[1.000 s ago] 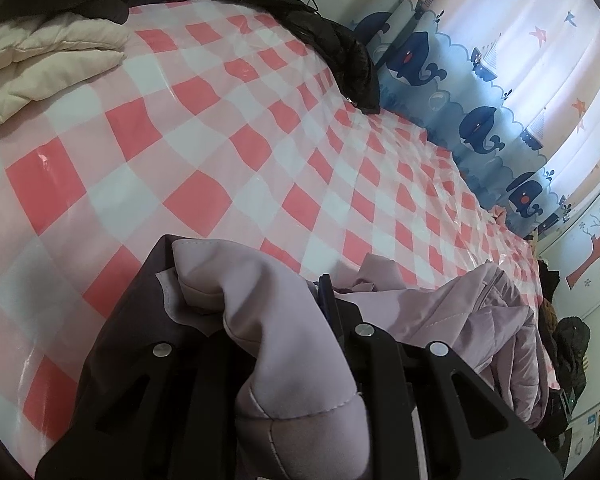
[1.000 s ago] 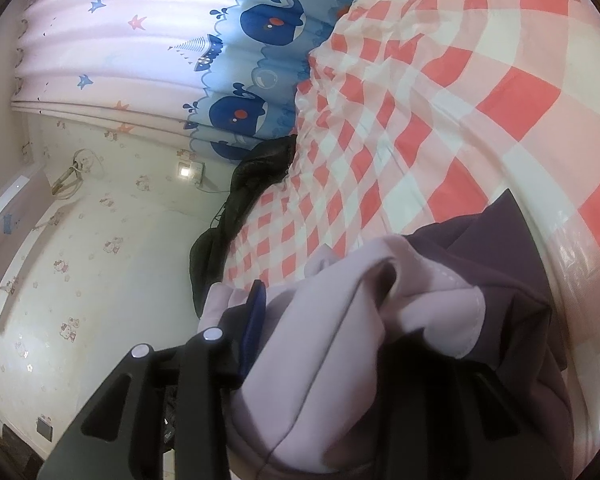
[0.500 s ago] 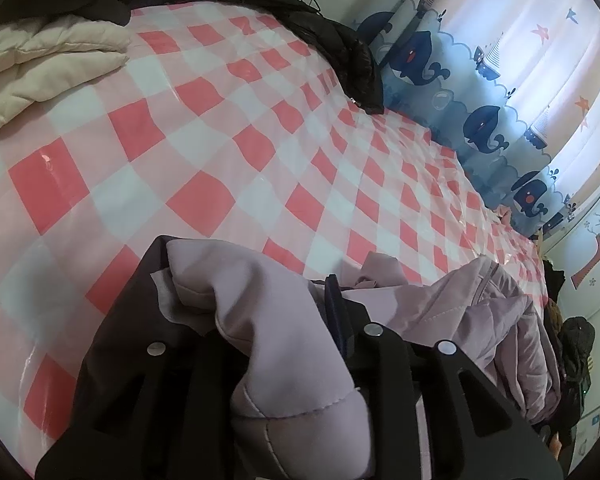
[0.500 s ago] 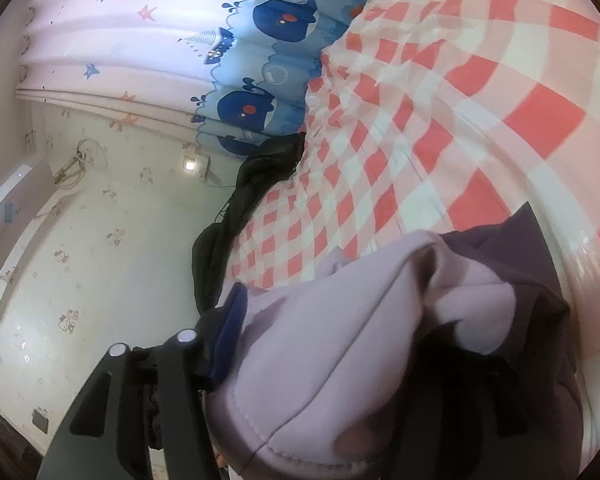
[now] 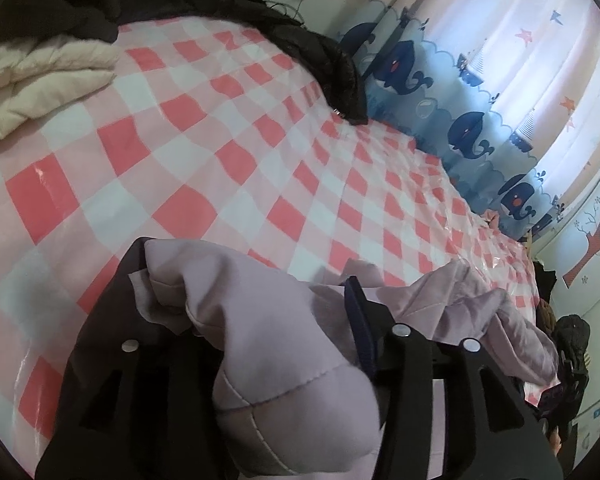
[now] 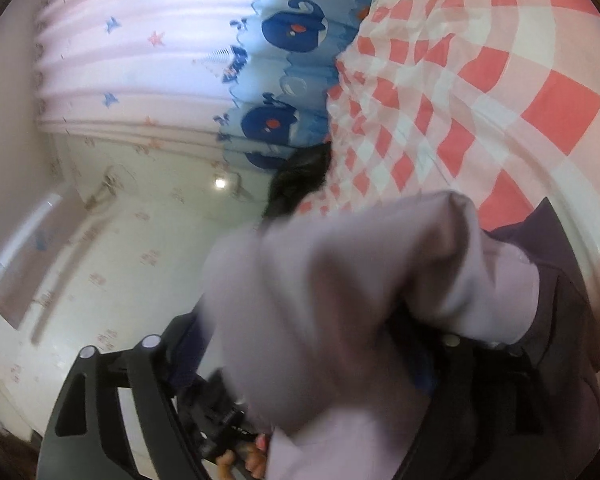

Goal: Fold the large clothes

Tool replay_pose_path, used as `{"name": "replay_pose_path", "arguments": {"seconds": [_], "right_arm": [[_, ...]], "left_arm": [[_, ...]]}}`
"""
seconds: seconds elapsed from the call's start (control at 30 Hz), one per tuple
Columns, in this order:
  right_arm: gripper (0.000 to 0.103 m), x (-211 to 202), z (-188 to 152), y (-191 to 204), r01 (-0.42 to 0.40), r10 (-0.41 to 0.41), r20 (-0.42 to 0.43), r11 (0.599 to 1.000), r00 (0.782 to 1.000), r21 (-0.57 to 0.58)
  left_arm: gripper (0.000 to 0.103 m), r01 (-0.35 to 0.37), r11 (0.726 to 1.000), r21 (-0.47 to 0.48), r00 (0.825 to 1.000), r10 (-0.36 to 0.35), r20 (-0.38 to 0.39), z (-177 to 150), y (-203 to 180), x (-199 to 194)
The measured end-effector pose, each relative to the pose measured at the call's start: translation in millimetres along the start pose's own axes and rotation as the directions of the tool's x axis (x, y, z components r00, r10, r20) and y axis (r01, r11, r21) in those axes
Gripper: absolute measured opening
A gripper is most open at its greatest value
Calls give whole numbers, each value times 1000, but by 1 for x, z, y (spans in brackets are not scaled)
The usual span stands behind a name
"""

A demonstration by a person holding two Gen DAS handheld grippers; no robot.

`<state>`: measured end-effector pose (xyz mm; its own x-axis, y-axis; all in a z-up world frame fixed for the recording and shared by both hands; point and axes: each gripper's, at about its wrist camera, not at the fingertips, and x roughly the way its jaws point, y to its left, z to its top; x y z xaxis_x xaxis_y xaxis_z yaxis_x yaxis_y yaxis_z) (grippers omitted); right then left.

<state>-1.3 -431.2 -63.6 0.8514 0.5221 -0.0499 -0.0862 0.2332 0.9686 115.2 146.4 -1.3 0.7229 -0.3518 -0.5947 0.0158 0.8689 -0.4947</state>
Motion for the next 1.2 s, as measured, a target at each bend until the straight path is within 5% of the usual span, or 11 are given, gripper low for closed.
{"name": "replay_pose_path", "arguments": {"seconds": [0.37,0.57,0.77,0.83,0.97,1.07,1.13,1.2], "right_arm": [[83,-4,1,-4,29,-29,11,999,1000,13],[93,-9,-3,15,104,-98,69,991,993,-85],[96,5,-22,75,258,-236,106,901,966,-350],[96,18,-28,89,293,-277,100,857,956,-424],[96,64,-32,105,407,-451,67,720,890,-562],[96,101,-31,89,484,-598,48,596,800,-641],[96,109,-27,57,518,-657,2,593,754,-616],[96,116,-26,19,519,-681,-99,636,726,-571]], "left_arm": [[60,44,998,53,997,-47,62,-2,-19,-21],[78,249,967,-46,961,-241,138,11,-11,-50],[91,235,962,139,925,-265,271,11,-38,-86],[91,221,959,178,935,-261,242,9,-48,-80],[91,135,971,199,985,-153,76,-2,-53,-36],[91,49,981,187,998,-40,-51,-13,-41,3],[91,42,989,144,985,-17,-169,-21,-24,35],[91,39,990,137,984,-15,-175,-21,-21,38]]}}
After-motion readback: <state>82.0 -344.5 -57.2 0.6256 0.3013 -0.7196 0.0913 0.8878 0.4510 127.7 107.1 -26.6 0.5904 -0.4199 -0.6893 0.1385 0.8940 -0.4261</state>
